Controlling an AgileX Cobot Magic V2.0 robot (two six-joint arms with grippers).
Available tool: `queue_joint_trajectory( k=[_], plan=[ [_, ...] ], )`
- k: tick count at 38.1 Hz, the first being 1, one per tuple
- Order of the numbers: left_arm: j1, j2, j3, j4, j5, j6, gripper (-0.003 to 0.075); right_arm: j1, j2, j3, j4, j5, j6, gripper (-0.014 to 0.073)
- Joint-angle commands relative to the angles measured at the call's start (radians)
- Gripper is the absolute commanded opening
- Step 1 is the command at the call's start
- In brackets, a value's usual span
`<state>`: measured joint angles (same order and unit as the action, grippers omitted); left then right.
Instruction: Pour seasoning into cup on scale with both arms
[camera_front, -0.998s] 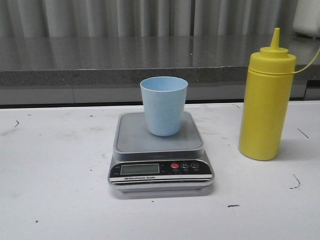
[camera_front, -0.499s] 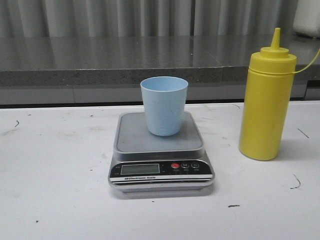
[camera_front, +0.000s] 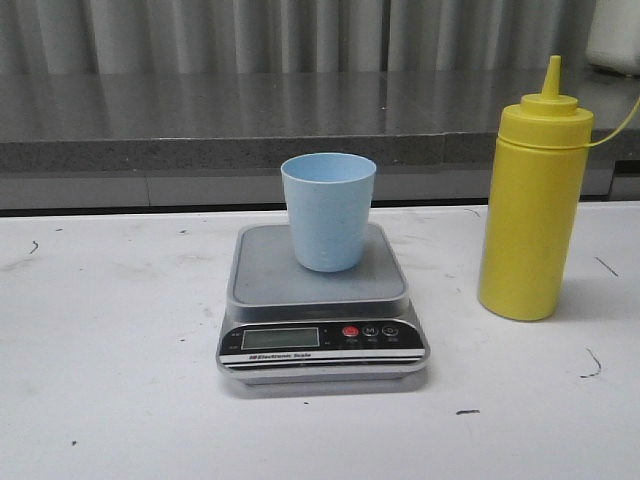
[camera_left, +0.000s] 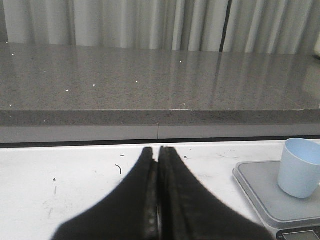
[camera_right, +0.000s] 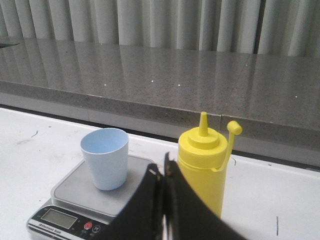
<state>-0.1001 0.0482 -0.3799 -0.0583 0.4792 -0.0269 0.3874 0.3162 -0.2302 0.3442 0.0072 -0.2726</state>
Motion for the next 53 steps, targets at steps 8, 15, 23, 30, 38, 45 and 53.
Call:
queue_joint_trajectory(
  k=[8,15,23,30,38,45,53],
  plan=[
    [0.001,0.011,-0.018,-0.011,-0.097,-0.008,-0.002,-0.003,0.005,-0.035,-0.003,-0.073,-0.009,-0.0119],
    [0.026,-0.045,0.099,-0.009,-0.221,-0.008,-0.002,-0.003,0.005,-0.035,-0.003,-0.069,-0.009,-0.0119],
    [0.082,-0.072,0.233,-0.009,-0.279,-0.008,-0.002,-0.003,0.005,-0.035,-0.003,-0.066,-0.009,-0.0119],
    [0.086,-0.072,0.348,-0.009,-0.353,-0.008,-0.002,-0.003,0.005,-0.034,-0.003,-0.065,-0.009,-0.0119],
    [0.086,-0.072,0.408,-0.009,-0.429,-0.008,-0.002,-0.003,0.005,-0.034,-0.003,-0.065,-0.009,-0.0119],
    [0.086,-0.072,0.408,-0.009,-0.422,-0.008,-0.002,-0.003,0.005,-0.034,-0.003,-0.065,-0.009,-0.0119],
    [0.086,-0.072,0.408,-0.009,-0.422,-0.008,-0.002,-0.003,0.005,-0.034,-0.003,-0.065,-0.009,-0.0119]
  ],
)
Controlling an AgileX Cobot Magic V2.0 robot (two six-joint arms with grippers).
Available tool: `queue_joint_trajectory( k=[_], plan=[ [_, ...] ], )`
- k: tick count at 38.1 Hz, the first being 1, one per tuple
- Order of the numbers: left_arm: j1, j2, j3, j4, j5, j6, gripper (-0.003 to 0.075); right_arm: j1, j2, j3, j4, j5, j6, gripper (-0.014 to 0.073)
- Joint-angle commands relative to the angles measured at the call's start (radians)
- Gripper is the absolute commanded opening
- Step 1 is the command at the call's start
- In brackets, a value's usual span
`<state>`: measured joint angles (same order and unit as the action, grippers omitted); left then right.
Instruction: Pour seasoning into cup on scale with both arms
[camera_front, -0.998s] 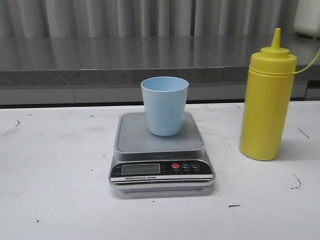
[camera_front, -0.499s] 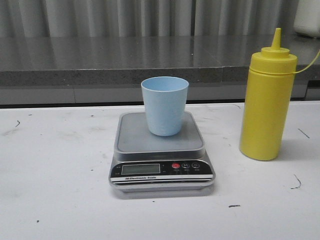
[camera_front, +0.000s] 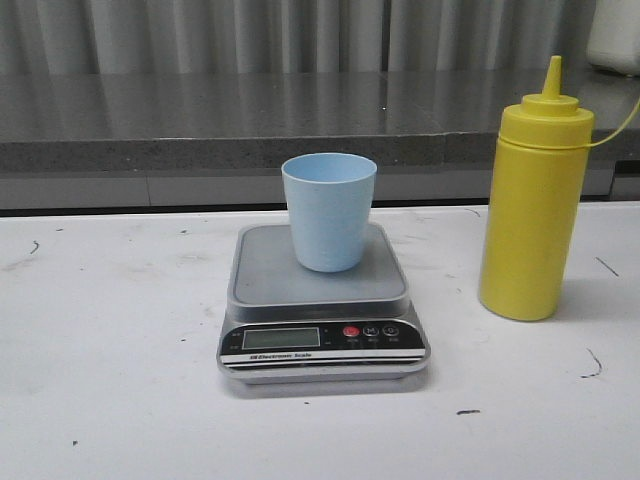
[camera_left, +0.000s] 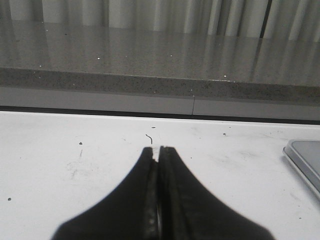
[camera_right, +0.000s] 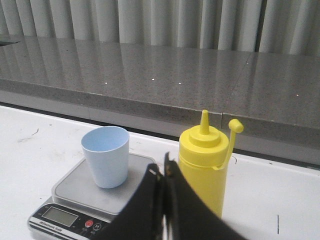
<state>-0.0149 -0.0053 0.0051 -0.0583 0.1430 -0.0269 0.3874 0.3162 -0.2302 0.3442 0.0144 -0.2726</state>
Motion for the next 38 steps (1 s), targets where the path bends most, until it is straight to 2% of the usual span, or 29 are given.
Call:
queue_joint_trajectory(
  k=[1,28,33,38],
  plan=[
    [0.001,-0.018,0.023,-0.009,-0.086,-0.008,-0.002,-0.003,0.005,-0.034,-0.003,-0.072,-0.009,-0.0119],
    [0.001,-0.018,0.023,-0.009,-0.086,-0.008,-0.002,-0.003,0.005,-0.018,-0.008,-0.093,-0.009,-0.0119],
    [0.001,-0.018,0.023,-0.009,-0.086,-0.008,-0.002,-0.01,0.002,0.007,-0.143,-0.116,0.007,-0.0119],
    [0.001,-0.018,0.023,-0.009,-0.086,-0.008,-0.002,-0.085,-0.003,0.033,-0.29,-0.115,0.132,-0.0119]
  ],
)
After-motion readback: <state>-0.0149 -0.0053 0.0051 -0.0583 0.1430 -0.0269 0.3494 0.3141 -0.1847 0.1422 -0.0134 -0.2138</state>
